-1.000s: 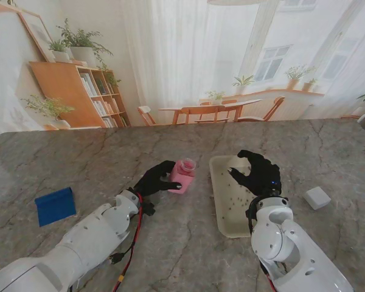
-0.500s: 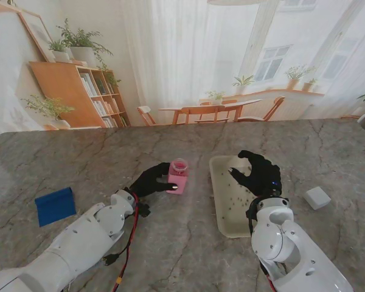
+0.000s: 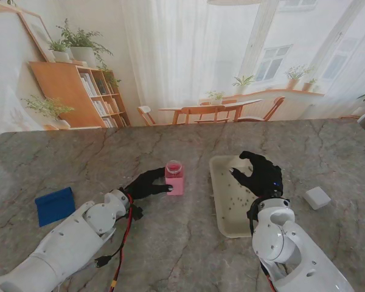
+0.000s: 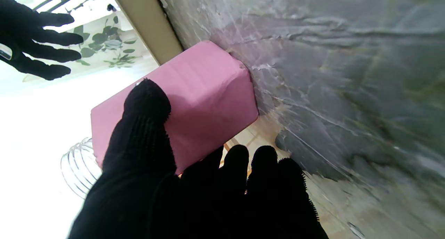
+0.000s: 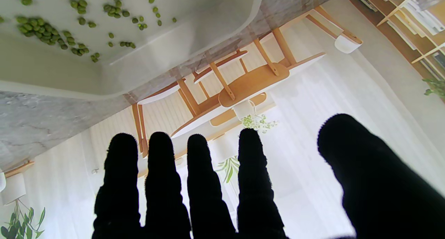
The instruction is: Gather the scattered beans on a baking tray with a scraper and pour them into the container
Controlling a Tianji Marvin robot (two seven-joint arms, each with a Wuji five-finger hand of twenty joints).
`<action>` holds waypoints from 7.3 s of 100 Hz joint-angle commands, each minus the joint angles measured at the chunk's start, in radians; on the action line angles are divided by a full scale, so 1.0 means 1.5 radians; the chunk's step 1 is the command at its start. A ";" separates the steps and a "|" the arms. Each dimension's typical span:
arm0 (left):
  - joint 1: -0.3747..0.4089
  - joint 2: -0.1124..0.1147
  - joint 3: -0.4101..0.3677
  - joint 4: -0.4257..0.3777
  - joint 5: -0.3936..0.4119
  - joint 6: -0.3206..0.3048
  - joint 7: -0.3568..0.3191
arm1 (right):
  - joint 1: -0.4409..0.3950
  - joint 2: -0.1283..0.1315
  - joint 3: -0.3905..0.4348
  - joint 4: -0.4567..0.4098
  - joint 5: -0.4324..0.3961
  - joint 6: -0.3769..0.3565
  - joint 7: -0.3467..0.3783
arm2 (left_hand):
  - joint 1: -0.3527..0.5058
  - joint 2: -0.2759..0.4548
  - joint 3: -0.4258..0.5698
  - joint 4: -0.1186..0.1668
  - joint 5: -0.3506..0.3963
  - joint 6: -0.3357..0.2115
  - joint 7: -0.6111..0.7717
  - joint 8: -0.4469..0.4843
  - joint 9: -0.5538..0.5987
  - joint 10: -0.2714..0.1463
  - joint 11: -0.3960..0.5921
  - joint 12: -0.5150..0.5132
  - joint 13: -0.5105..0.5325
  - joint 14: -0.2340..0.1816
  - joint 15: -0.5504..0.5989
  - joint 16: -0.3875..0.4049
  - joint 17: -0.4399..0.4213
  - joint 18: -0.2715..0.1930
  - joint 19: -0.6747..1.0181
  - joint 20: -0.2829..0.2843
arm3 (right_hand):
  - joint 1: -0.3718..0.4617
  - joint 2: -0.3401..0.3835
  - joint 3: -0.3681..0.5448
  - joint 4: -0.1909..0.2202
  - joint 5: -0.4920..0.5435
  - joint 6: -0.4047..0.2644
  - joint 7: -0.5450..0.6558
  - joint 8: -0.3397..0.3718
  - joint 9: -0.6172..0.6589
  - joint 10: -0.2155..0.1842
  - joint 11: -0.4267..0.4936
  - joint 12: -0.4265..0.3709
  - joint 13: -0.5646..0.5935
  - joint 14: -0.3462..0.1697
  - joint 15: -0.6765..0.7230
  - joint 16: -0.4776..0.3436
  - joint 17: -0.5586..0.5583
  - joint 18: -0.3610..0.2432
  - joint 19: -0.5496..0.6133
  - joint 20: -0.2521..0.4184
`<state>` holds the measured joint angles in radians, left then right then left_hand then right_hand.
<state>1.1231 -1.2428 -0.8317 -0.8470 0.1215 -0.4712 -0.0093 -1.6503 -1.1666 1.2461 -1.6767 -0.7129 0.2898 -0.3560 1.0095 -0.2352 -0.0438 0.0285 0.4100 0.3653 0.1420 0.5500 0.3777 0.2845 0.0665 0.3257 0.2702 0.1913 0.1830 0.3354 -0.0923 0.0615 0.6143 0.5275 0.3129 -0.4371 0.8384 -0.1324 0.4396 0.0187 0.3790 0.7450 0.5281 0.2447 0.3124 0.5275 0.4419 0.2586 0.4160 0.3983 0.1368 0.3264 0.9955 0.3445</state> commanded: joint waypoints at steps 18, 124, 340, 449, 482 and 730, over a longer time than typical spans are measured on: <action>0.021 0.033 -0.004 -0.030 0.024 0.028 -0.049 | -0.004 -0.002 0.003 -0.002 0.001 0.001 0.007 | -0.068 0.023 0.020 -0.038 -0.127 0.077 -0.063 -0.086 -0.154 0.036 -0.035 -0.053 -0.106 0.062 -0.046 -0.021 -0.009 0.144 -0.180 -0.016 | -0.001 0.020 -0.020 0.022 0.000 -0.007 0.000 -0.012 0.003 -0.008 -0.022 0.000 0.000 -0.006 -0.011 0.006 -0.001 0.007 -0.009 0.017; 0.309 0.137 -0.473 -0.443 0.517 0.192 -0.099 | -0.003 -0.002 0.005 0.002 -0.002 0.000 0.008 | -0.032 0.065 0.016 -0.036 -0.105 0.045 -0.018 0.017 -0.041 0.007 0.009 0.051 -0.043 0.050 -0.003 0.019 0.021 0.115 -0.021 0.042 | 0.000 0.025 -0.028 0.023 -0.003 -0.006 -0.004 -0.011 0.004 -0.008 -0.024 0.001 -0.001 -0.007 -0.012 0.007 -0.002 0.006 -0.013 0.022; 0.293 0.194 -0.520 -0.256 0.676 0.096 -0.261 | 0.036 0.005 -0.031 0.036 0.022 -0.034 0.055 | -0.012 0.019 0.025 -0.037 -0.094 0.094 0.010 0.003 0.043 0.006 0.104 0.166 0.049 0.060 0.145 0.153 0.074 0.117 0.217 0.076 | -0.003 0.033 -0.039 0.024 0.013 -0.013 -0.001 -0.013 0.031 -0.015 -0.026 0.002 0.017 -0.010 -0.017 0.008 0.004 0.010 -0.017 0.025; 0.297 0.174 -0.505 -0.276 0.683 0.161 -0.116 | 0.028 0.004 -0.023 0.030 0.026 -0.031 0.055 | 0.188 0.060 0.023 -0.065 -0.071 -0.086 0.780 0.680 0.158 -0.205 0.570 0.581 0.201 0.002 0.404 0.370 0.349 0.033 0.441 0.221 | -0.001 0.039 -0.048 0.025 0.042 -0.017 0.013 -0.014 0.038 -0.015 -0.032 0.002 0.019 -0.013 -0.020 0.009 0.005 0.010 -0.021 0.028; 0.321 0.160 -0.546 -0.342 0.662 0.124 -0.058 | 0.024 0.003 -0.019 0.028 0.027 -0.031 0.050 | 0.188 0.069 0.019 -0.067 -0.082 -0.086 0.571 0.569 0.272 -0.165 0.464 0.591 0.388 -0.062 0.469 0.377 0.514 -0.078 0.509 0.146 | -0.001 0.042 -0.051 0.025 0.045 -0.017 0.014 -0.015 0.038 -0.014 -0.033 0.002 0.019 -0.013 -0.021 0.010 0.005 0.009 -0.022 0.029; 0.008 0.085 -0.056 -0.415 0.622 0.228 0.261 | 0.248 0.063 -0.134 -0.087 -0.318 -0.164 0.245 | 0.187 0.074 0.067 -0.069 -0.040 -0.075 0.526 0.162 0.211 -0.148 0.516 0.618 0.296 -0.045 0.525 0.410 0.401 -0.046 0.523 0.217 | 0.005 -0.090 0.100 0.013 -0.087 0.238 -0.141 -0.003 -0.060 0.046 -0.011 0.000 -0.001 -0.005 0.030 0.008 0.034 -0.012 0.025 0.008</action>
<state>1.1344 -1.1112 -0.9253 -1.4607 1.0569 -0.1205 0.3695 -1.3077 -1.0710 1.0493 -1.8157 -1.1906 0.0430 -0.0047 1.2100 -0.2119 -0.0008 -0.0923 0.3663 0.2442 0.8992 0.8096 0.7028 0.0946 0.8245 1.2461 0.7402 0.0941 0.9514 0.9403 0.5426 0.0547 1.3593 0.8264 0.2980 -0.5458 0.9534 -0.1236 0.2823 0.3643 0.1577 0.7180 0.4286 0.3224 0.2733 0.5069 0.4253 0.2661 0.4503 0.4053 0.1767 0.3250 1.0103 0.3697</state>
